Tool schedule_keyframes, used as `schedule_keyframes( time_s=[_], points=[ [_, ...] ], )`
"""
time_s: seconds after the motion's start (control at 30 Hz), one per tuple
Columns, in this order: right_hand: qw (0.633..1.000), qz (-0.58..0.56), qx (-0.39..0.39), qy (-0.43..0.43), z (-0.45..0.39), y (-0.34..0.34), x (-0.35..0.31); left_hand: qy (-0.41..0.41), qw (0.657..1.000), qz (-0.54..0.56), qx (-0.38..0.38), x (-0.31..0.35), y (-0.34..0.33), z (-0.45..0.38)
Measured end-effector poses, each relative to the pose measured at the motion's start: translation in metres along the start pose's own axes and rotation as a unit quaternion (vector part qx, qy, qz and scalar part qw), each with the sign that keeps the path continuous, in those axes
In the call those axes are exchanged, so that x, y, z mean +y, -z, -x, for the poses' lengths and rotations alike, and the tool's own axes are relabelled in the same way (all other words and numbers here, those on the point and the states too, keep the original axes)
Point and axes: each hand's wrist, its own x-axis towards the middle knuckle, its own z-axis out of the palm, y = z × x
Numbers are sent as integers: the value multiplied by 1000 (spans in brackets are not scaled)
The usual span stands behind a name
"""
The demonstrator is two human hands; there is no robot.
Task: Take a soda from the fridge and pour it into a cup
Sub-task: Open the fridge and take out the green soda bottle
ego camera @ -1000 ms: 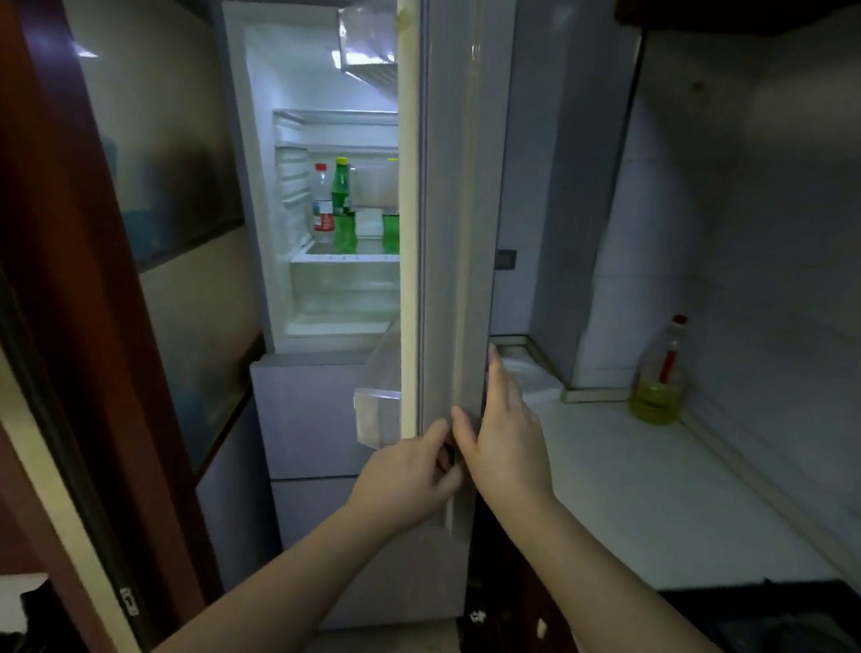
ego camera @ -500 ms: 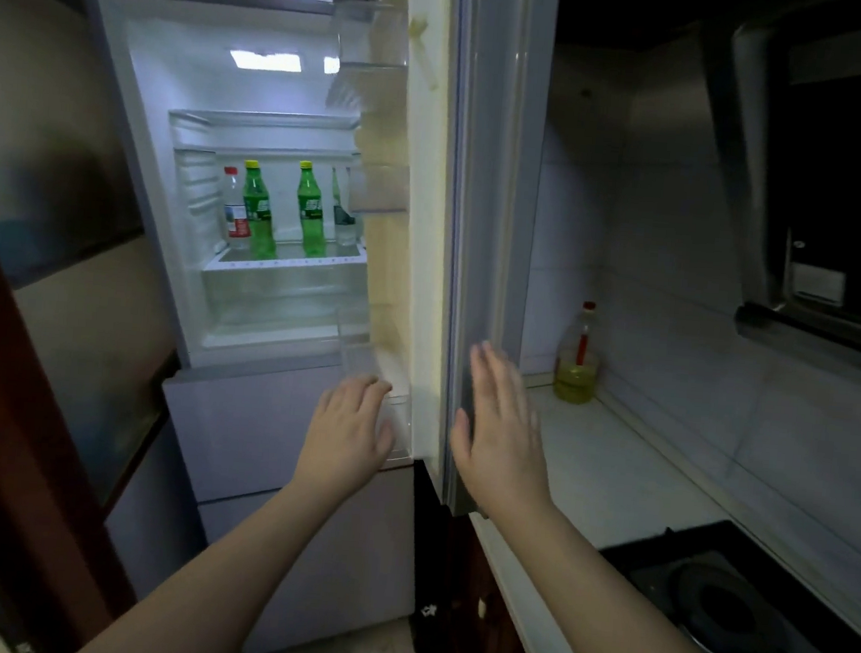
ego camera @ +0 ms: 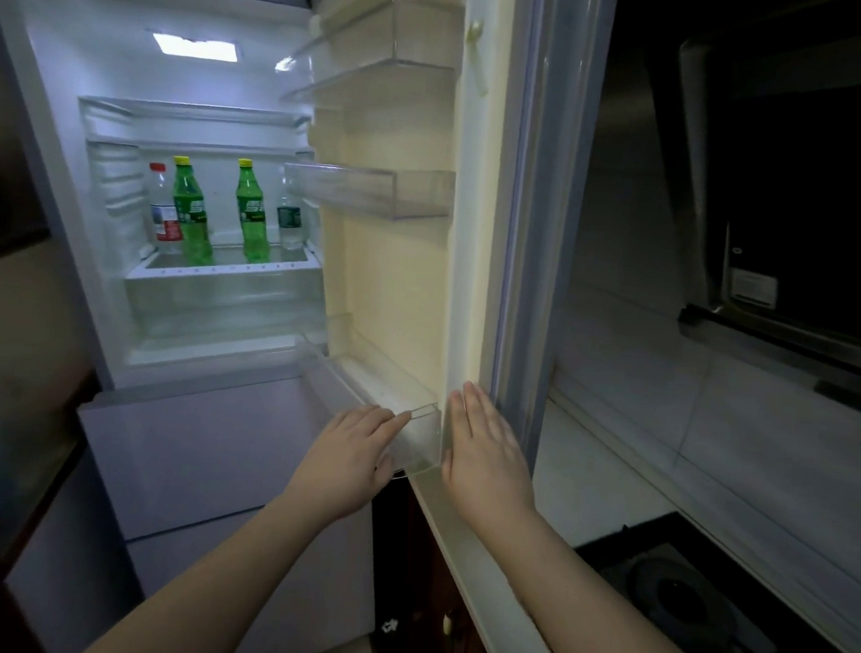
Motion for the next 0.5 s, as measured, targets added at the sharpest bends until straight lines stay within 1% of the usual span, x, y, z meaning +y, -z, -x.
schedule_keyframes(
  time_s=[0.07, 0.13, 0.27, 0.37, 0.5],
  points=[
    [1000, 19, -4, 8, -2, 2, 9, -15, 1000, 3, -10, 3, 0, -7],
    [1000, 15, -18, 13, -5, 4, 18, -20, 1000, 14, -15, 7, 0, -14],
    [998, 16, -53, -11, -10, 10, 24, -40, 999, 27, -11, 14, 6, -23],
    [998, 6, -63, -5, -14, 15, 19, -32, 999, 34, -8, 12, 12, -19],
    [999, -13, -44, 29, -18, 16, 3, 1, 1000, 7, -20, -2, 20, -7]
  ],
)
